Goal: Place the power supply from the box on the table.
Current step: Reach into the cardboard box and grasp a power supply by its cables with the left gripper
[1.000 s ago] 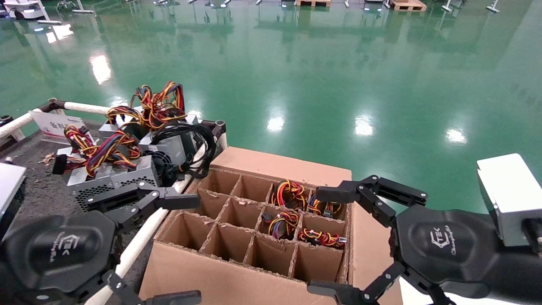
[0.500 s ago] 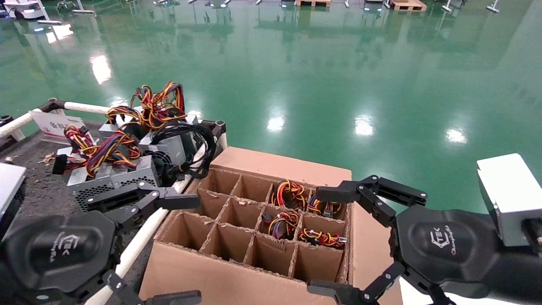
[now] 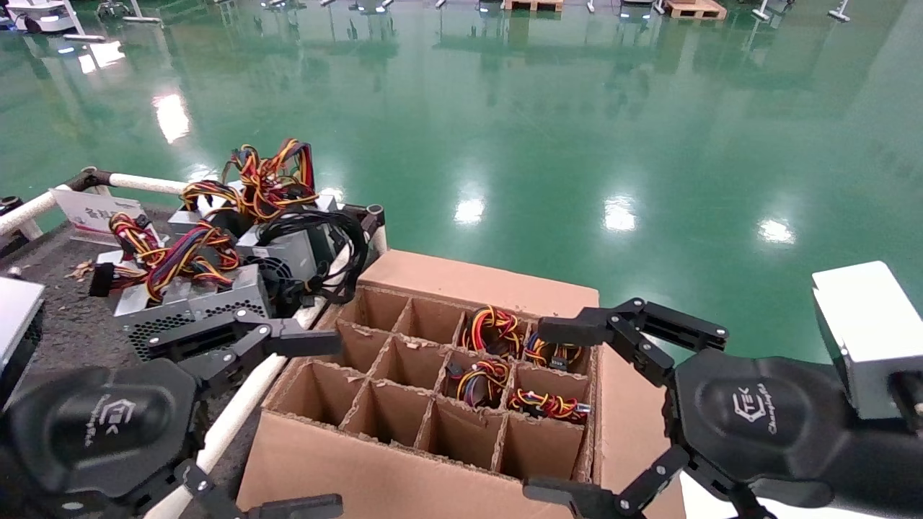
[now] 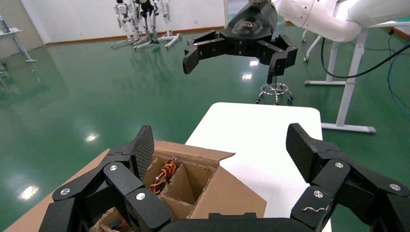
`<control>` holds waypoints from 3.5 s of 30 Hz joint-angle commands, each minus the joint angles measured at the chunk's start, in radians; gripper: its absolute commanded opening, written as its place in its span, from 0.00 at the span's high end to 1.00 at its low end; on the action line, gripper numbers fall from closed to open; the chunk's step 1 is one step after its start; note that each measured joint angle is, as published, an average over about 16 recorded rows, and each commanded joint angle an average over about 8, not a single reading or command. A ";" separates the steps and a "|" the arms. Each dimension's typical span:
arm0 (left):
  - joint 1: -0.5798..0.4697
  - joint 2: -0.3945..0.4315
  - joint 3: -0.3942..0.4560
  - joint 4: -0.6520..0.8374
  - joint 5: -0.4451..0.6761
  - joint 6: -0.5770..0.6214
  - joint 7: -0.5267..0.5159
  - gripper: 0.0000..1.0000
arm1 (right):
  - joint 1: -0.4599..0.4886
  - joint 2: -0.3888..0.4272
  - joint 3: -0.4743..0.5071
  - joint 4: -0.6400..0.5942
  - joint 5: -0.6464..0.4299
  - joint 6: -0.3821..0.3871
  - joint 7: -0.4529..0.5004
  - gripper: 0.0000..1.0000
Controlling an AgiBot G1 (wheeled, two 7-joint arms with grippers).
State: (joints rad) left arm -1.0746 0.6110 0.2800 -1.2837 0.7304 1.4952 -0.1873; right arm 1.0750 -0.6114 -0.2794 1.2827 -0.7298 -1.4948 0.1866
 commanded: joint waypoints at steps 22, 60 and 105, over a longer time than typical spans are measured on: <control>0.000 0.000 0.000 0.000 0.000 0.000 0.000 0.00 | 0.000 0.000 0.000 0.000 0.000 0.000 0.000 1.00; -0.090 -0.017 0.126 0.007 0.177 -0.114 -0.076 0.00 | 0.000 0.000 0.000 0.000 0.000 0.000 0.000 1.00; -0.096 0.095 0.386 0.069 0.256 -0.264 -0.074 0.00 | 0.052 -0.071 0.040 -0.123 0.139 0.079 0.007 0.76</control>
State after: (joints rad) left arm -1.1705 0.7058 0.6660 -1.2149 0.9865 1.2312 -0.2619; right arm 1.1273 -0.6818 -0.2379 1.1579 -0.5933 -1.4178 0.1870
